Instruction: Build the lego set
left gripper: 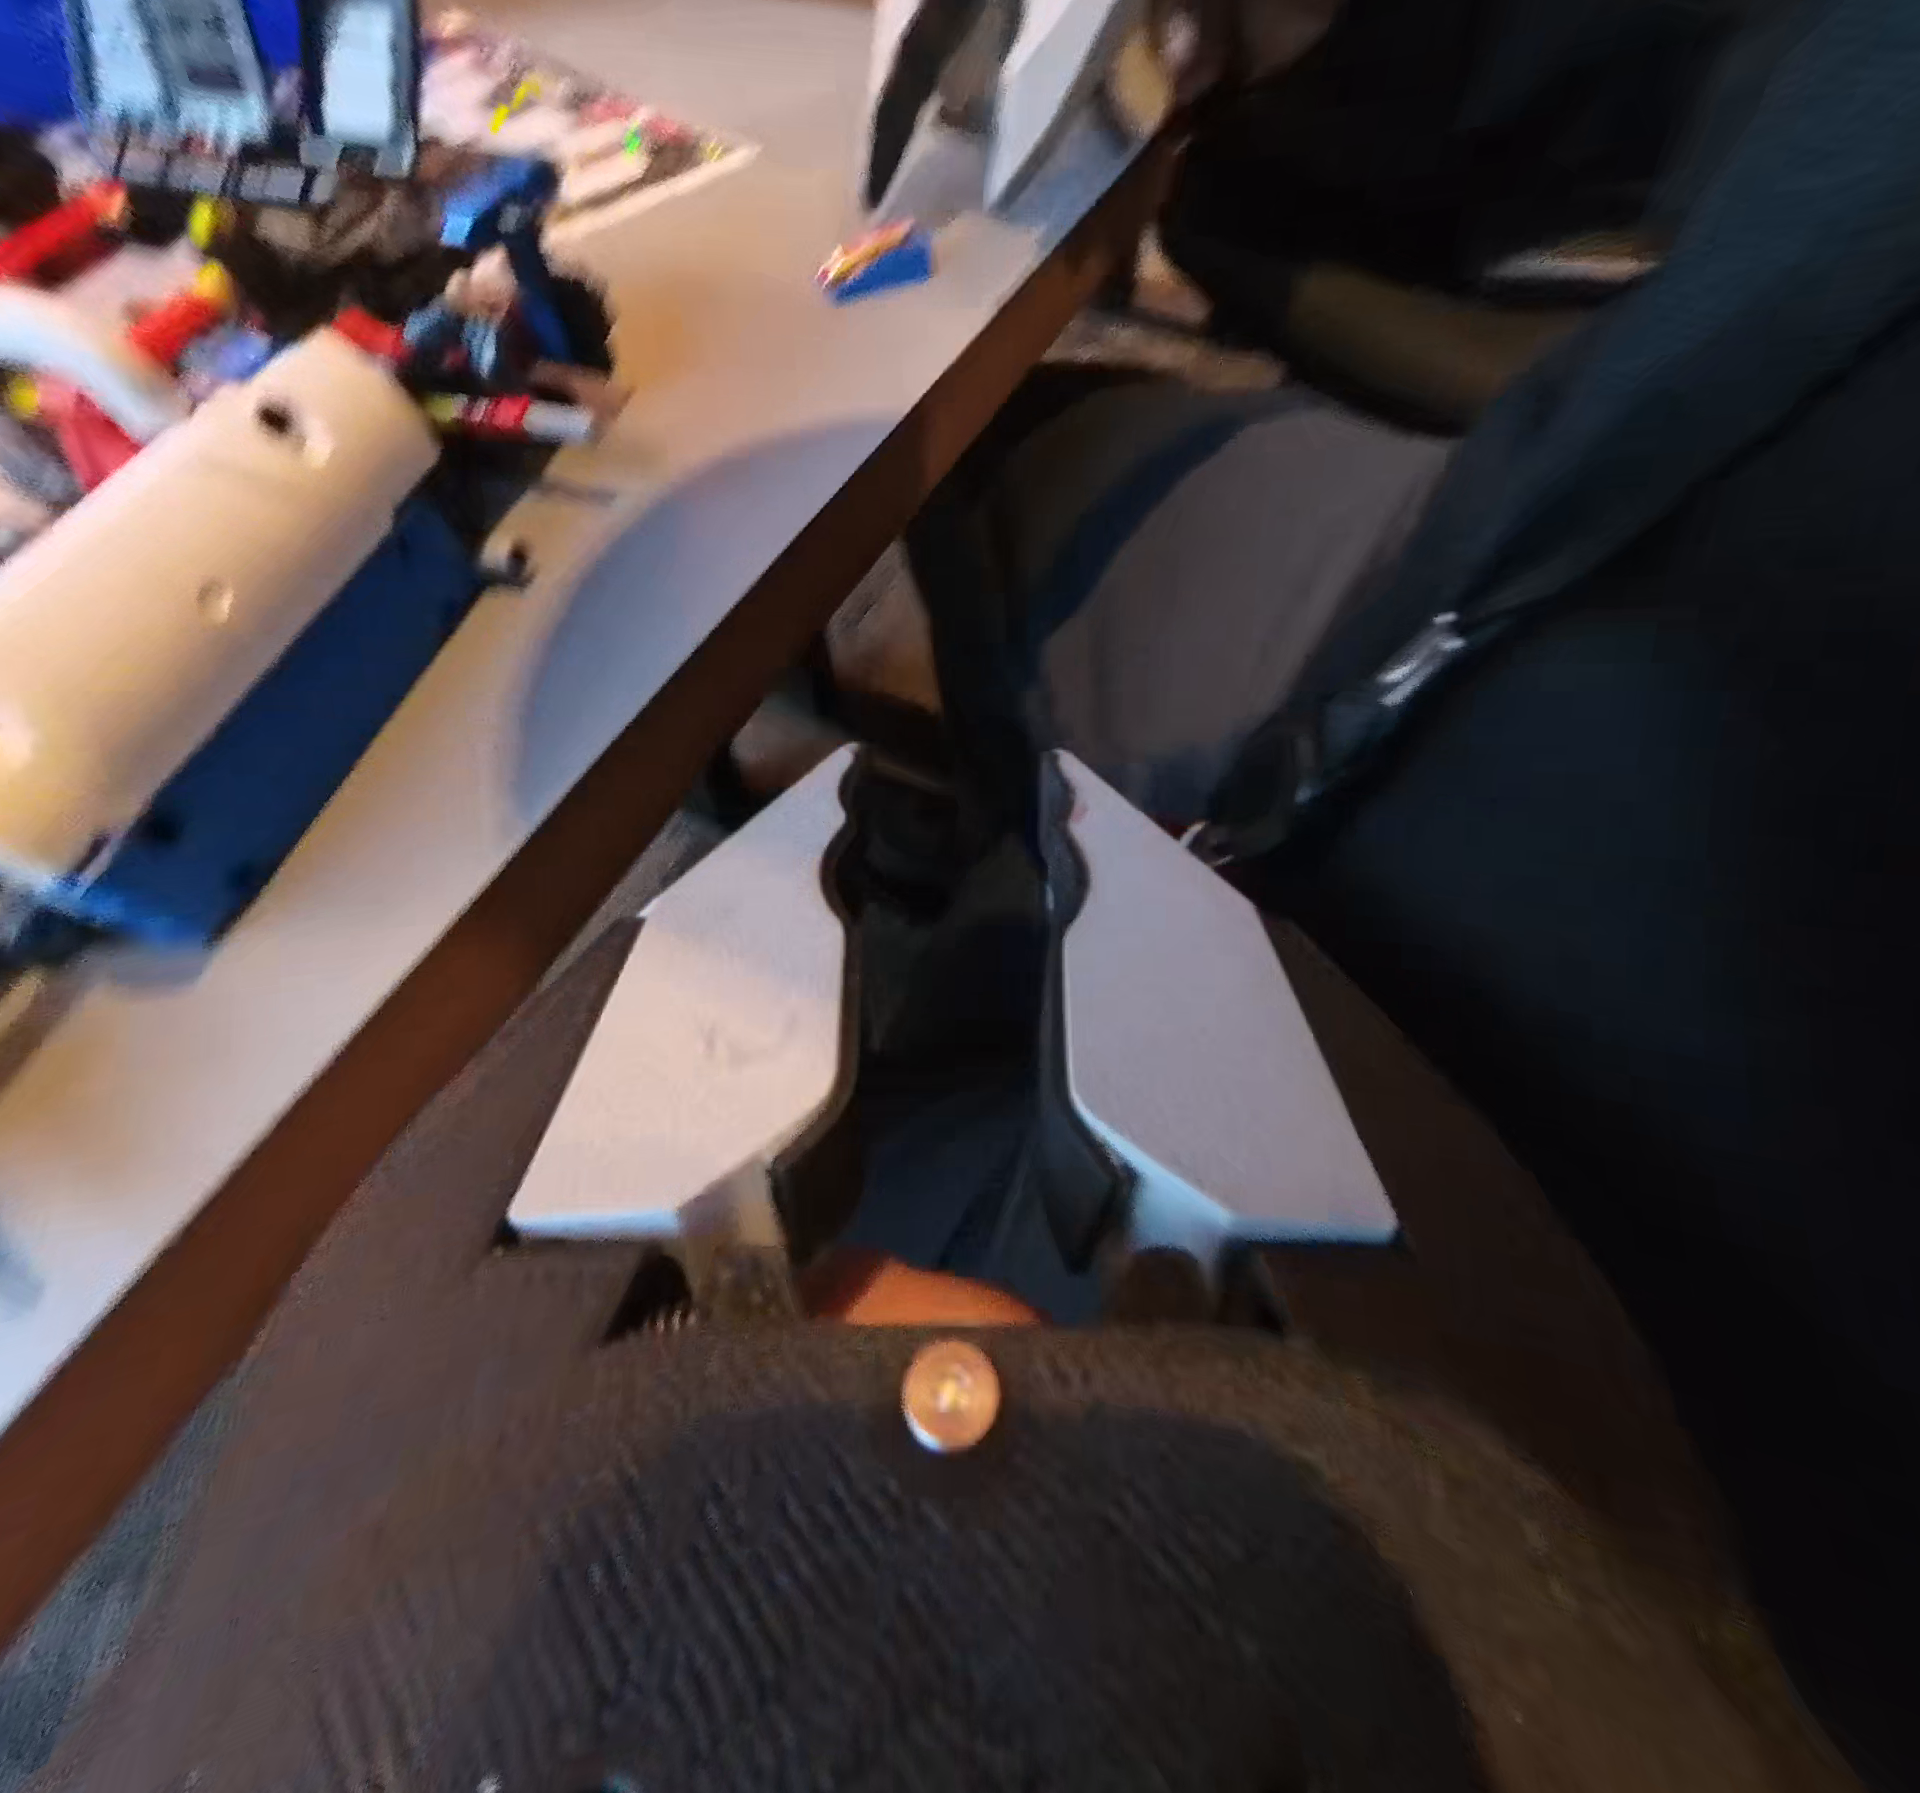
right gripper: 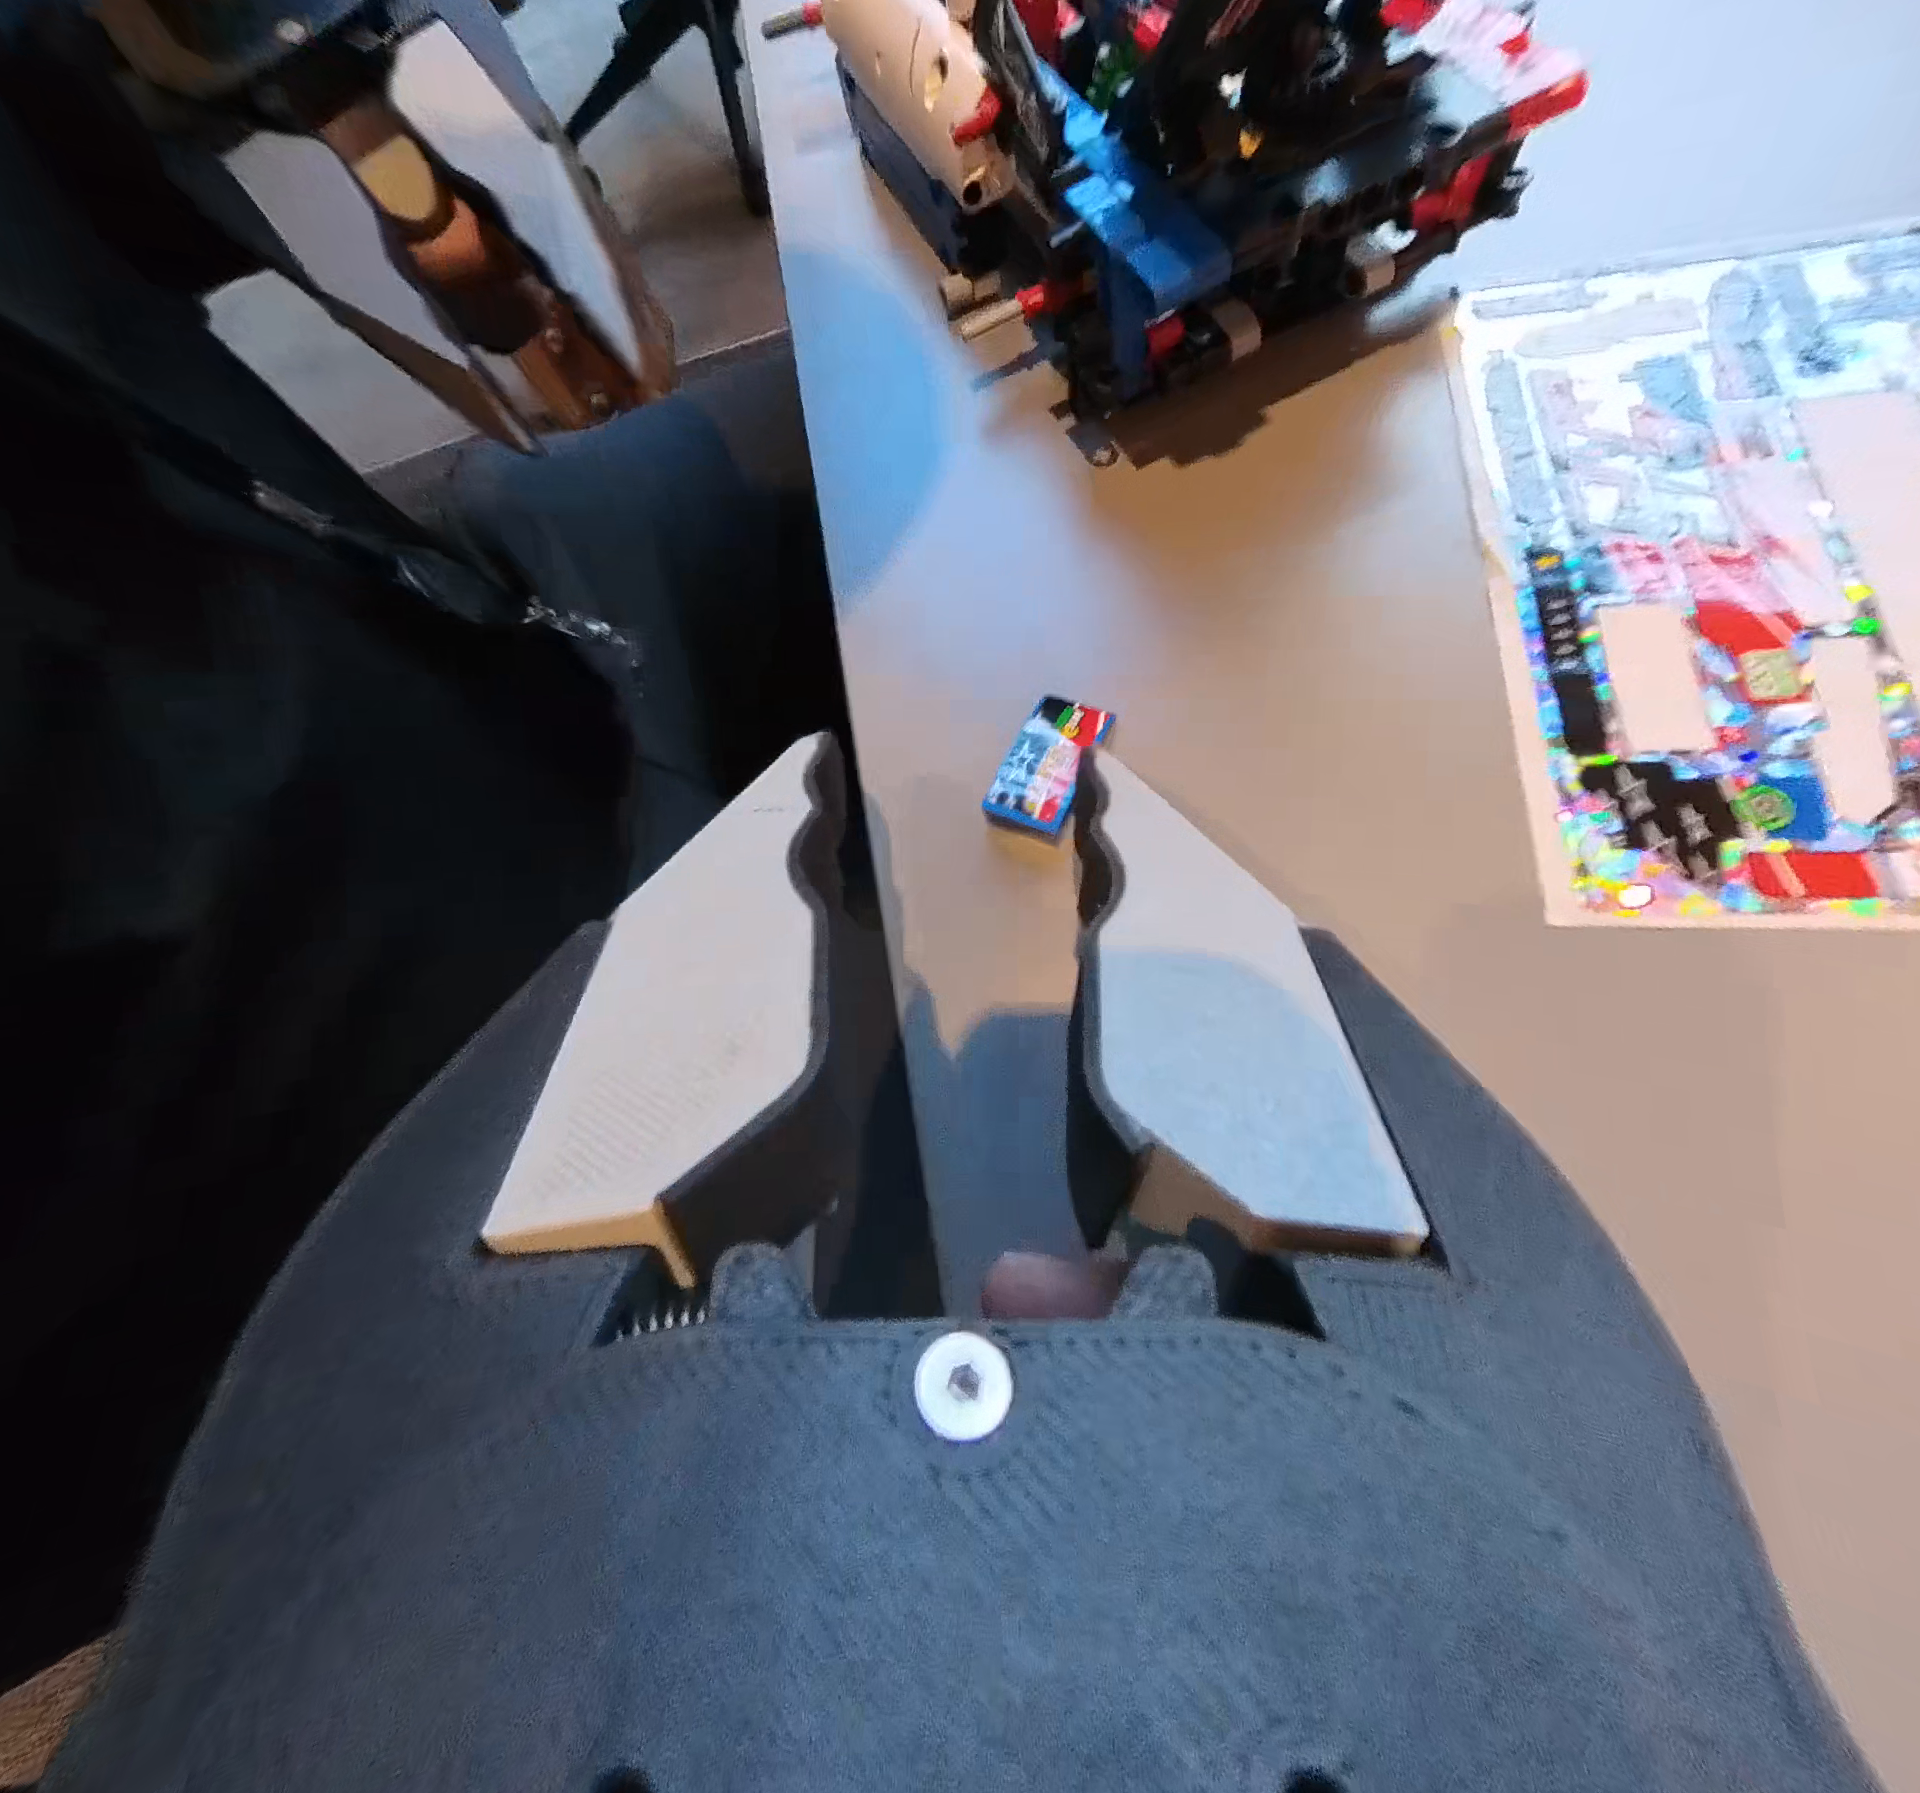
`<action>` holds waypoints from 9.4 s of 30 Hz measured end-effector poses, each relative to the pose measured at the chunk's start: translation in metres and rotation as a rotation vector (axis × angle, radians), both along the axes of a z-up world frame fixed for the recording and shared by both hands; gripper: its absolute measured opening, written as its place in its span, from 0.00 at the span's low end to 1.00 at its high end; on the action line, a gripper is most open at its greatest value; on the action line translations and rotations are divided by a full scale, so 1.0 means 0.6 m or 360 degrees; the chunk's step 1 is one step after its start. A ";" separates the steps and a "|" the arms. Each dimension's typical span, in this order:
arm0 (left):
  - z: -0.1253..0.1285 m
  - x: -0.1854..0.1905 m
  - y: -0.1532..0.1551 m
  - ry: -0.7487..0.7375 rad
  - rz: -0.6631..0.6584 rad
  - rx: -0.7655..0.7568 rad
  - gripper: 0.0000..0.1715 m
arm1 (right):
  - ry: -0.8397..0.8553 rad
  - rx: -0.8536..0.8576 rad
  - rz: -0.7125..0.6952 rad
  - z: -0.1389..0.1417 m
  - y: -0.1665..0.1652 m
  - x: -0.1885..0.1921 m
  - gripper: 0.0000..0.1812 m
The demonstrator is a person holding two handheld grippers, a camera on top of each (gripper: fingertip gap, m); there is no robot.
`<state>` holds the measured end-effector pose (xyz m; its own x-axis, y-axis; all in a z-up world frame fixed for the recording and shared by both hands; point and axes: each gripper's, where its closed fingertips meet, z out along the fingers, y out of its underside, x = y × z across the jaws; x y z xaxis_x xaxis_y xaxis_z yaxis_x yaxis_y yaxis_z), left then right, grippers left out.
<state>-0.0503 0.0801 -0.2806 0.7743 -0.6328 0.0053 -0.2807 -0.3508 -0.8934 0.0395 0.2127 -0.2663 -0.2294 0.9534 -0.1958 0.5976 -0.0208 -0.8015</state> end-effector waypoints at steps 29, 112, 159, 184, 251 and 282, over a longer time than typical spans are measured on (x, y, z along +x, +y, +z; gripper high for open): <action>0.045 -0.100 0.168 0.0945 -0.0428 -0.0838 0.13 | -0.0124 0.0474 -0.0025 -0.032 0.031 -0.016 0.13; 0.141 -0.215 0.240 0.1170 -0.0280 -0.0110 0.45 | 0.0393 0.0953 0.0380 0.111 0.059 -0.200 0.21; 0.141 -0.196 0.290 0.0806 -0.0345 -0.0365 0.33 | -0.0241 0.0484 -0.0063 -0.006 0.040 -0.018 0.21; 0.132 -0.185 0.279 0.1008 -0.0091 -0.0112 0.32 | 0.0013 0.0695 -0.0226 -0.007 0.080 -0.064 0.08; 0.066 -0.134 0.202 0.1685 0.0474 0.0700 0.32 | -0.0269 0.0472 -0.0653 -0.031 0.076 -0.003 0.19; 0.064 -0.138 0.207 0.1637 0.0478 0.0695 0.32 | -0.0146 0.0385 -0.0663 -0.032 0.089 -0.018 0.19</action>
